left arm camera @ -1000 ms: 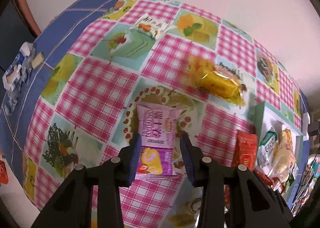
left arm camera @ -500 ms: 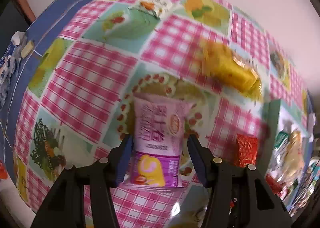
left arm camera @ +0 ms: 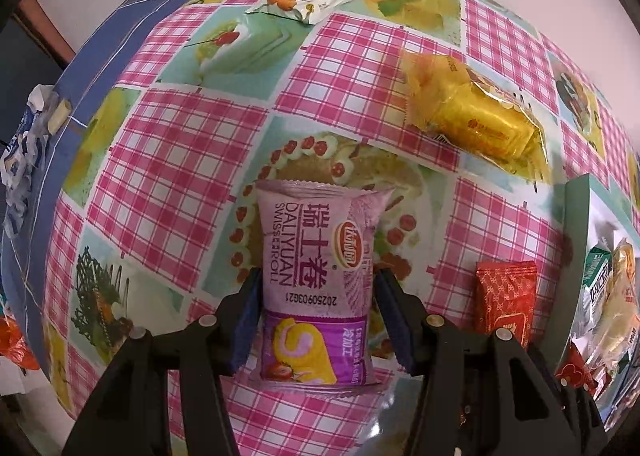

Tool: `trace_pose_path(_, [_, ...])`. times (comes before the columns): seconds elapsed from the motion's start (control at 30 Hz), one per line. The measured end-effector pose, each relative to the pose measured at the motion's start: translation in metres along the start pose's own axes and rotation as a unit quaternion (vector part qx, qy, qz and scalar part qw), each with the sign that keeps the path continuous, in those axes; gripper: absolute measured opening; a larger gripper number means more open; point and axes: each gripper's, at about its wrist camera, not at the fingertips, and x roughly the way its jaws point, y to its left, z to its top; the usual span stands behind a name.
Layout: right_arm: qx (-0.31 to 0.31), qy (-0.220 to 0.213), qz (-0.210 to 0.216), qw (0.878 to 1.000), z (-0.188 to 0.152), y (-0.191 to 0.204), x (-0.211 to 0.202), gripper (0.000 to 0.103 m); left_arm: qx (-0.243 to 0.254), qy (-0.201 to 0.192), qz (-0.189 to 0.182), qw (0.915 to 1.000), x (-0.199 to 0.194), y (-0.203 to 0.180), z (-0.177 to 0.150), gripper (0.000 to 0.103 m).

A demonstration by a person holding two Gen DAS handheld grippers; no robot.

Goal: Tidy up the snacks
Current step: 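Carry the pink and red packs over the white tray and open both tools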

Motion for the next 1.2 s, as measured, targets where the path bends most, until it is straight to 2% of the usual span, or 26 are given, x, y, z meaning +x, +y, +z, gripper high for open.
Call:
trace_pose_path(0.27, [-0.005, 0.002, 0.011, 1.0, 0.0, 0.003, 0.002, 0.063, -0.001, -0.009, -0.003, 1.0, -0.003, 0.003, -0.008, 0.059])
trace_pose_path(0.33, [-0.004, 0.002, 0.013, 1.0, -0.009, 0.009, 0.001, 0.066, 0.001, -0.011, -0.001, 0.9999, -0.002, 0.003, -0.007, 0.06])
trace_pose_path(0.5, [-0.001, -0.004, 0.012, 1.0, -0.013, 0.011, 0.001, 0.066, 0.001, -0.009, -0.003, 1.0, -0.002, 0.002, -0.006, 0.059])
trace_pose_path(0.57, [-0.017, -0.006, -0.006, 1.0, -0.013, 0.016, 0.002, 0.063, 0.003, -0.008, -0.005, 1.0, -0.004, 0.001, -0.007, 0.051])
trace_pose_path(0.6, [-0.017, -0.009, -0.01, 1.0, -0.013, 0.017, 0.0, 0.055, 0.004, -0.008, -0.006, 0.9999, -0.006, 0.0, -0.007, 0.041])
trace_pose_path(0.63, [-0.011, -0.008, -0.006, 1.0, -0.011, 0.012, -0.003, 0.049, 0.003, -0.006, -0.013, 0.9999, -0.007, 0.001, -0.006, 0.041])
trace_pose_path(0.73, [0.021, -0.015, 0.01, 1.0, -0.008, -0.001, -0.009, 0.048, -0.009, -0.001, -0.036, 0.9993, -0.009, 0.005, -0.005, 0.039])
trace_pose_path(0.83, [0.038, -0.028, 0.022, 0.999, -0.004, -0.01, -0.019, 0.048, -0.016, -0.003, -0.044, 0.9989, -0.014, 0.008, -0.003, 0.038])
trace_pose_path(1.07, [0.055, -0.081, 0.054, 0.994, 0.005, -0.021, -0.059, 0.048, -0.024, -0.049, -0.068, 0.9962, -0.053, 0.012, 0.004, 0.038])
trace_pose_path(1.2, [0.068, -0.089, 0.055, 0.992, 0.011, -0.035, -0.068, 0.048, -0.019, -0.068, -0.085, 0.9939, -0.071, 0.004, 0.006, 0.038])
